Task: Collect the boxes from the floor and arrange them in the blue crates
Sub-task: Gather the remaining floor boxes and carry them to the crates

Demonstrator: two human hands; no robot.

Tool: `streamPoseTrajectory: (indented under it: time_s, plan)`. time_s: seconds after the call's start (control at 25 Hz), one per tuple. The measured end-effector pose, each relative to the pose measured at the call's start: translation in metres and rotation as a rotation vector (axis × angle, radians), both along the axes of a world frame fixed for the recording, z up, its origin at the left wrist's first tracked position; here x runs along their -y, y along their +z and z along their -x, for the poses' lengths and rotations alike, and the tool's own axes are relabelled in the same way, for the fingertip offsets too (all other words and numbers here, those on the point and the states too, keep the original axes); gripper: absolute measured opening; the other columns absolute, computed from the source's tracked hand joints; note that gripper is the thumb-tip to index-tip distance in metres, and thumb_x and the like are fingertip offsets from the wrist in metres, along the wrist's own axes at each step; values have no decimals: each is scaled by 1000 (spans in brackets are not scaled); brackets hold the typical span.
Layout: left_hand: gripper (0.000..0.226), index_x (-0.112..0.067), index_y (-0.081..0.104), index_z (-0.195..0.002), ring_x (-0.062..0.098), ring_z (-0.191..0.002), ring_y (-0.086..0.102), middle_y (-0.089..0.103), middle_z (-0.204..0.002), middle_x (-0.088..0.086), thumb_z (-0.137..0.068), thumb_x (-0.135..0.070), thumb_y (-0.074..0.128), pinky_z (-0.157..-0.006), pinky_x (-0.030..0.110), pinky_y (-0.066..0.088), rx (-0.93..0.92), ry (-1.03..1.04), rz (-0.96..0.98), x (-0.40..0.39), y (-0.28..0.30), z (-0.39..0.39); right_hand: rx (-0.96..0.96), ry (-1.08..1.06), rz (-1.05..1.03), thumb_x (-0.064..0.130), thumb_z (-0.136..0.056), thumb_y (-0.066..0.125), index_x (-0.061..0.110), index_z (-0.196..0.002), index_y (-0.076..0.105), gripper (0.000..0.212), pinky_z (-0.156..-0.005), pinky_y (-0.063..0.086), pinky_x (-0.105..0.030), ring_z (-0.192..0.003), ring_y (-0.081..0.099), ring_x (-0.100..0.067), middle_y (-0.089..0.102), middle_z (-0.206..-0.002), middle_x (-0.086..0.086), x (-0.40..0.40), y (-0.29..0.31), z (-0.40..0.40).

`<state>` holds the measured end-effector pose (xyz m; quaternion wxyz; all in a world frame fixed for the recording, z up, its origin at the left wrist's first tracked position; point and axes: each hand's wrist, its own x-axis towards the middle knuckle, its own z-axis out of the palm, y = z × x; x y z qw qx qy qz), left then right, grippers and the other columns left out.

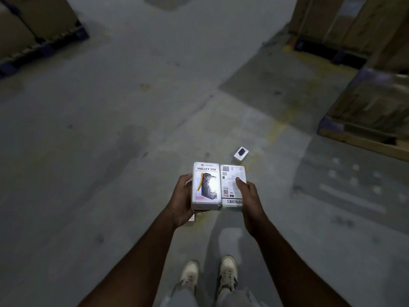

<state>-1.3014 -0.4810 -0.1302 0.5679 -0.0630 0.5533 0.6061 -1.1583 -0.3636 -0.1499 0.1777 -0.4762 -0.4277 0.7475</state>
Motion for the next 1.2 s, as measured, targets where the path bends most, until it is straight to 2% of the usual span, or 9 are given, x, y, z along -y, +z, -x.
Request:
streamPoseTrajectory:
  time_s: [0.2, 0.36, 0.52, 0.64, 0.72, 1.04, 1.2]
  plan:
    - [47, -17, 73, -110, 27, -87, 70, 73, -109, 12, -94, -48, 41, -68, 34, 57, 8, -87, -78, -5, 46, -8, 16, -39, -103, 49, -92, 60, 26, -127, 46, 44, -96, 53, -44, -103, 68, -19, 67, -119, 0, 11, 50, -24]
    - [50, -18, 73, -114, 28, -87, 69, 73, -109, 12, -93, -52, 42, -65, 34, 57, 2, -186, -95, -10, 62, -19, 29, -135, -174, 47, -93, 59, 29, -131, 43, 45, -97, 52, -43, -106, 67, -16, 65, -124, 2, 25, 77, -44]
    - [54, -19, 71, -121, 30, -95, 69, 73, -116, 12, -94, -55, 41, -82, 42, 53, -13, -326, -121, -19, 73, -38, 27, -316, -207, 42, -96, 58, 29, -131, 41, 41, -95, 52, -40, -107, 66, -15, 63, -125, 4, 41, 97, -69]
    - [56, -22, 68, -128, 31, -105, 66, 71, -123, 11, -96, -58, 41, -88, 47, 52, -13, -456, -146, -27, 78, -60, 6, -465, -205, 42, -95, 58, 29, -133, 41, 44, -97, 52, -43, -108, 66, -16, 64, -125, 4, 56, 105, -96]
    - [56, -23, 69, -128, 30, -105, 66, 72, -122, 9, -96, -60, 40, -91, 48, 51, -22, -530, -158, -33, 82, -77, 10, -511, -211, 42, -94, 59, 29, -134, 42, 45, -100, 51, -44, -108, 67, -15, 66, -124, 5, 65, 108, -113]
    - [56, -27, 70, -123, 26, -102, 69, 74, -119, 6, -96, -64, 38, -87, 43, 53, -101, -920, -185, -55, 109, -207, 44, -869, -270, 37, -95, 60, 32, -132, 42, 41, -92, 54, -36, -103, 68, -12, 67, -119, 7, 106, 122, -233]
    - [59, -27, 70, -122, 25, -100, 71, 74, -118, 6, -96, -67, 35, -82, 40, 55, -120, -1037, -224, -64, 123, -291, 60, -994, -285, 41, -93, 62, 31, -131, 43, 44, -100, 50, -43, -107, 67, -13, 66, -122, 7, 115, 124, -310]
